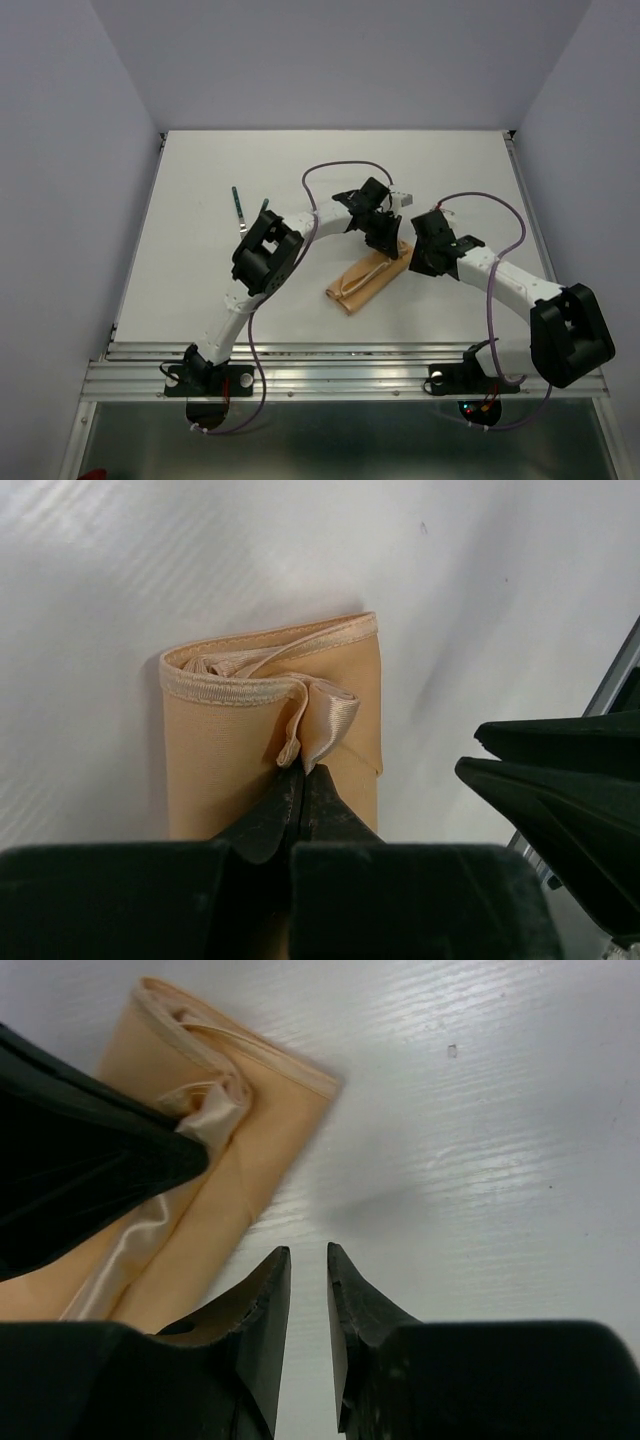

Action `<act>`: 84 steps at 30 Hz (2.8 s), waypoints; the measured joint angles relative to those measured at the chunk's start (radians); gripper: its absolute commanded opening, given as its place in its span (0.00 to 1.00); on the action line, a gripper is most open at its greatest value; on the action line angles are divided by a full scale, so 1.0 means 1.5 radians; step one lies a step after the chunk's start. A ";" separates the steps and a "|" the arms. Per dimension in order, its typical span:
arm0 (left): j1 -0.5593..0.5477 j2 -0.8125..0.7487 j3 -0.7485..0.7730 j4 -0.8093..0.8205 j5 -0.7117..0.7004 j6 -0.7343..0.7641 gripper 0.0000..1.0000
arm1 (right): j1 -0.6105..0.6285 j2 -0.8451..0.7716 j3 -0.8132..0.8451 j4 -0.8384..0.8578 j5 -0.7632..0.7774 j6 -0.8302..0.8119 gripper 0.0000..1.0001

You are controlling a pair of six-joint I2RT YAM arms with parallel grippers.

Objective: Fold the napkin into a case and place the utensils inside
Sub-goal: Stuff the top corner of the smaller-rectangle-folded napkin into the folded napkin.

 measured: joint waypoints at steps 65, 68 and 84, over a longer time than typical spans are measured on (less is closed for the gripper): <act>0.002 -0.112 -0.235 0.255 0.037 -0.187 0.00 | 0.000 0.141 0.085 0.054 -0.036 -0.104 0.01; 0.002 -0.112 -0.235 0.255 0.037 -0.187 0.00 | 0.000 0.126 0.085 0.055 -0.027 -0.094 0.01; 0.012 -0.127 -0.249 0.266 0.035 -0.208 0.00 | 0.000 0.113 0.083 0.073 -0.040 -0.094 0.23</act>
